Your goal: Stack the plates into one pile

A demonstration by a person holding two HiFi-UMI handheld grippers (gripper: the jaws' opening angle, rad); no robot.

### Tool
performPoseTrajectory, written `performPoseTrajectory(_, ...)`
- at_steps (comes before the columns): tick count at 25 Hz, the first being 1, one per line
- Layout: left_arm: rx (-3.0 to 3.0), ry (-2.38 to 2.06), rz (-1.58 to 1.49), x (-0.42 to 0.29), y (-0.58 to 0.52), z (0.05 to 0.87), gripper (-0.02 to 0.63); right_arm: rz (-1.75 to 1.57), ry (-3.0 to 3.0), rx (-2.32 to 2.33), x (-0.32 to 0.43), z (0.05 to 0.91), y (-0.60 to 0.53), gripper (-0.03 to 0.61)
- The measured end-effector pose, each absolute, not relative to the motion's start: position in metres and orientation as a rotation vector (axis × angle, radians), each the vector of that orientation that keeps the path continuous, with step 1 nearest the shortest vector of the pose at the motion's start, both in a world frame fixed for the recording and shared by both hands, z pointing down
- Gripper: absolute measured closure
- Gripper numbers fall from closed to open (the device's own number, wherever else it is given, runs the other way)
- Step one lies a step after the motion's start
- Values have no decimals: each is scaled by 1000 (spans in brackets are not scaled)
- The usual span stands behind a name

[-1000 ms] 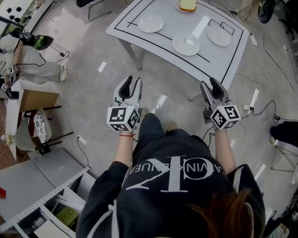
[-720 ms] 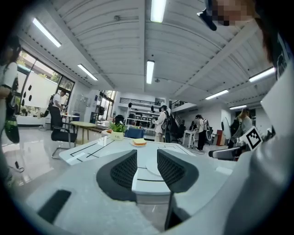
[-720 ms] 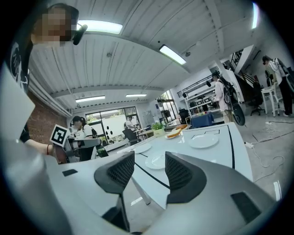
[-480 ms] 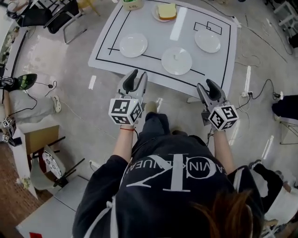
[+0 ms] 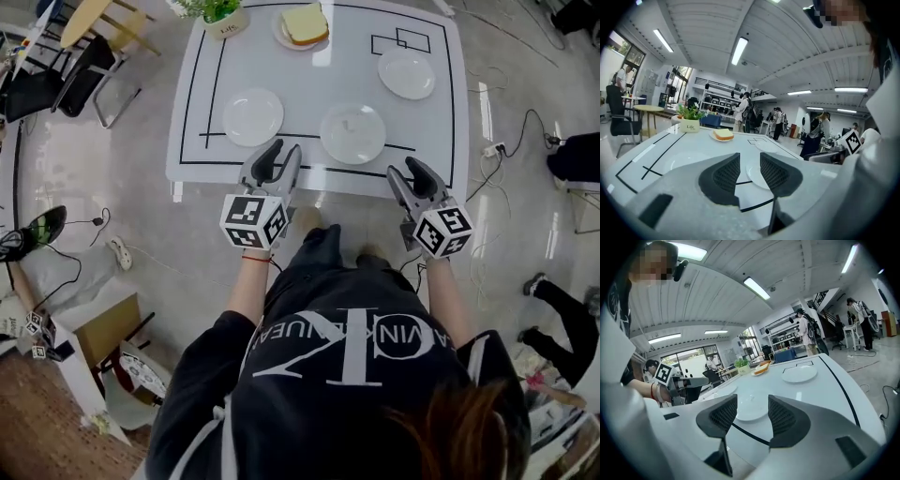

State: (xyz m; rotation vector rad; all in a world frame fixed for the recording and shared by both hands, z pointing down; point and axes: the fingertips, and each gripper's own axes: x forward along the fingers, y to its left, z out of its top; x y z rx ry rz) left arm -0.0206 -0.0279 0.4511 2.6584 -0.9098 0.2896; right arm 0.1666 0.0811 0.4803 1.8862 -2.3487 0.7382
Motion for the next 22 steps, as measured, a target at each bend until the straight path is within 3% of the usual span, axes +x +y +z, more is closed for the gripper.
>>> performPoseTrajectory(10,2630,-585,381,16,-44,483,472,807,-2150,2043,166,492,59,387)
performPoseTrajectory(22,2388,-521,598,47,-48,533,449,1073,-1984,1877,179,529,27,410)
